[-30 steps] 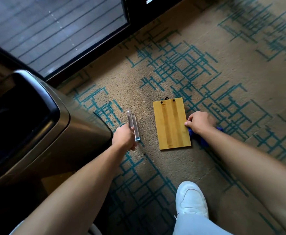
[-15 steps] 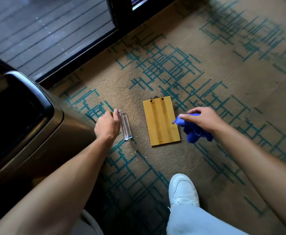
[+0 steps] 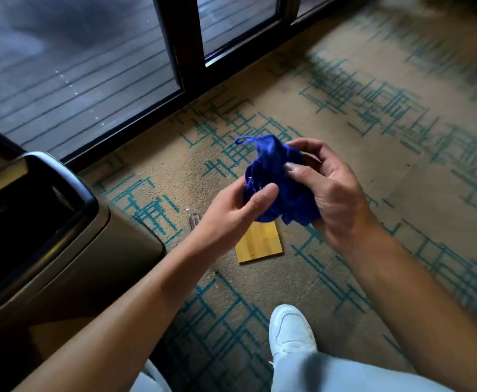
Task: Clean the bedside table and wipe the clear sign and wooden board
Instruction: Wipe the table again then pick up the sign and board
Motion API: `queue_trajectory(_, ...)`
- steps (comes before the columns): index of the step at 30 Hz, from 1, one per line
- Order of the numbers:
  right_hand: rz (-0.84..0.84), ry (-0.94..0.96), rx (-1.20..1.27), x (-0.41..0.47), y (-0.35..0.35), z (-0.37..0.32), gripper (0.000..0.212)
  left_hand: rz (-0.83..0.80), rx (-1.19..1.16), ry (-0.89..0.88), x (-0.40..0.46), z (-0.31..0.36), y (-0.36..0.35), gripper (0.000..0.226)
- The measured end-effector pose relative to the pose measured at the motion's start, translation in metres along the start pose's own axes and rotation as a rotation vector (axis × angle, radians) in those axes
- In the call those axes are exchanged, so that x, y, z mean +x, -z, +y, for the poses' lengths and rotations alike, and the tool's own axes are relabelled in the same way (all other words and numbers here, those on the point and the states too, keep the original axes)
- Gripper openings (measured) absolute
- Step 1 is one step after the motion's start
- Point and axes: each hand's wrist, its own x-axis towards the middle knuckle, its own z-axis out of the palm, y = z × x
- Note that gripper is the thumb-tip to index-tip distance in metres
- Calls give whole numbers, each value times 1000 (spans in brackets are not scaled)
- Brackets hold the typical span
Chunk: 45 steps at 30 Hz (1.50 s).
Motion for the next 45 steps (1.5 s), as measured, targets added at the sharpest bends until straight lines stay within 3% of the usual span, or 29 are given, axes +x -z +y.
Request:
queue_trajectory(3,40,175,-188,-7,-13,-14,25,101,51,-85,-10,14,0,26)
queue_trajectory(7,82,282,-340,-15,-21,-28,27,234,57,-159,-19,29,6,21)
queue_trajectory(15,276,140,-395,-42,-7,-35,26,269,152,-241,-32,60,3,9)
queue_trajectory(18,302,48,-660,-55,1,-31,15,233,187,-258,-37,67,-1,12)
queue_trajectory(20,286,69,-860,-65,6,-32,29,163,219,-258,-39,70,-1,13)
queue_trajectory(22,63,59,-754,-70,7,-34,44,57,253,-255,-39,74,1,11)
queue_trajectory(25,-268,-102,-405,-71,3,-25,51,-69,273,-276,-35,78,5,5)
queue_trajectory(29,-269,-152,-319,-62,2,-4,43,-144,332,-287,-30,73,15,6)
queue_trajectory(33,-178,-148,-252,-56,14,19,38,-31,439,-258,-25,50,21,3)
queue_trajectory(36,-180,-173,-264,-54,25,37,36,-18,585,-190,-19,32,23,12)
queue_trajectory(39,-181,-192,-216,-51,31,53,32,-103,729,-134,-9,20,26,34)
queue_trajectory(43,-134,-203,-204,-35,39,70,31,-294,696,-34,5,1,38,78)
queue_trajectory(45,-140,-225,-211,-26,42,74,40,-362,681,3,9,-10,41,85)
